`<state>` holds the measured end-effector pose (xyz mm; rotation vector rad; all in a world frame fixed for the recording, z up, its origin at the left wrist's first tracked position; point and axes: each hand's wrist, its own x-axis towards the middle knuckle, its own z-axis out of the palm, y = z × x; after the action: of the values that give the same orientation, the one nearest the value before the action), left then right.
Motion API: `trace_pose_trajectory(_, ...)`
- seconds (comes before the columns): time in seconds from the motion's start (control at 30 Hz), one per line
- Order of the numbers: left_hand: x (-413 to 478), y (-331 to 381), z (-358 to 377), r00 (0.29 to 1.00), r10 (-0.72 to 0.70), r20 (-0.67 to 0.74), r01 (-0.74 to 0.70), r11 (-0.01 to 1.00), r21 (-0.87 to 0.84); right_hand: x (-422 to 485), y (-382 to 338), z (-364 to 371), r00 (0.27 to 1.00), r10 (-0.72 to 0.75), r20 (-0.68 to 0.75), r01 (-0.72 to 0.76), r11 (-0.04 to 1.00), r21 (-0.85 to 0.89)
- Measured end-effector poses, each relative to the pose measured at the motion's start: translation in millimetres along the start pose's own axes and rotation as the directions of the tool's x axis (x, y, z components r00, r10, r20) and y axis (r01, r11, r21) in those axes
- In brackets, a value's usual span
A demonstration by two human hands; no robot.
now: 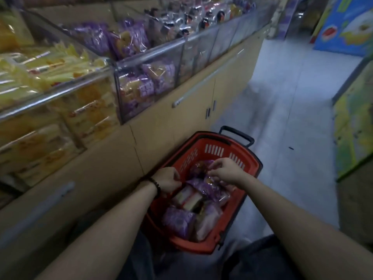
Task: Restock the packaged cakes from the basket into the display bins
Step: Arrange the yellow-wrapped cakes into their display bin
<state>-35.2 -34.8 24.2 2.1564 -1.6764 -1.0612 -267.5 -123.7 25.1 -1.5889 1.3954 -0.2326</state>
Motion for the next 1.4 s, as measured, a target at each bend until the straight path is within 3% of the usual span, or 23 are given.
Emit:
trace_pose_trajectory(0.07, 10, -1, 10, 0.999, 0.028, 0.042, -0.032, 0.995, 0.1, 12, 17, -5, 0.998, 0.061, 0.017, -0.058, 0.99, -0.132)
trace_pose_trajectory(0.17, 24, 4, 17, 0.992, 0.046, 0.117, -0.059, 0.992, 0.11, 30, 31, -6, 0.994, 0.102, 0.048, -0.077, 0.928, -0.365)
trace_pose_trajectory(0.3, 39, 2, 25, 0.988, -0.007, 0.155, -0.005, 0.997, 0.072, 46, 48, 31, 0.997, -0.009, 0.079, 0.058, 0.763, -0.644)
trace_pose_trajectory(0.47, 45, 2, 34, 0.987, -0.002, 0.164, -0.017, 0.994, 0.111, 56, 64, 62, 0.998, -0.044, 0.051, 0.066, 0.725, -0.686)
trace_pose_trajectory(0.6, 45, -7, 37, 0.98, -0.033, 0.195, 0.025, 0.999, 0.042, 63, 62, 59, 0.999, -0.033, -0.013, 0.014, 0.703, -0.711)
trace_pose_trajectory(0.83, 41, -12, 41, 0.966, -0.075, 0.247, 0.072, 0.997, 0.02, 53, 56, 61, 0.997, -0.08, -0.006, 0.058, 0.769, -0.637)
trace_pose_trajectory(1.0, 39, -7, 49, 0.983, -0.066, 0.171, 0.068, 0.998, -0.002, 41, 28, 72, 0.992, -0.105, -0.072, 0.076, 0.941, -0.33)
trace_pose_trajectory(1.13, 39, -3, 49, 0.995, -0.087, 0.046, 0.09, 0.993, -0.078, 25, 5, 79, 0.993, -0.111, -0.045, 0.113, 0.992, 0.048)
trace_pose_trajectory(1.2, 40, -2, 47, 0.996, -0.089, -0.017, 0.088, 0.995, -0.055, 23, -1, 74, 0.986, -0.166, -0.007, 0.166, 0.983, 0.08)
trace_pose_trajectory(1.3, 42, -4, 45, 0.992, -0.081, -0.101, 0.073, 0.994, -0.078, 30, -7, 47, 0.971, -0.168, 0.167, 0.145, 0.979, 0.142)
trace_pose_trajectory(1.33, 42, -6, 45, 0.989, -0.087, -0.118, 0.077, 0.993, -0.091, 37, -5, 35, 0.978, -0.137, 0.158, 0.121, 0.987, 0.107)
trace_pose_trajectory(1.4, 44, -12, 43, 0.985, -0.102, -0.136, 0.089, 0.991, -0.104, 61, 4, 7, 0.996, -0.087, 0.017, 0.089, 0.988, -0.123)
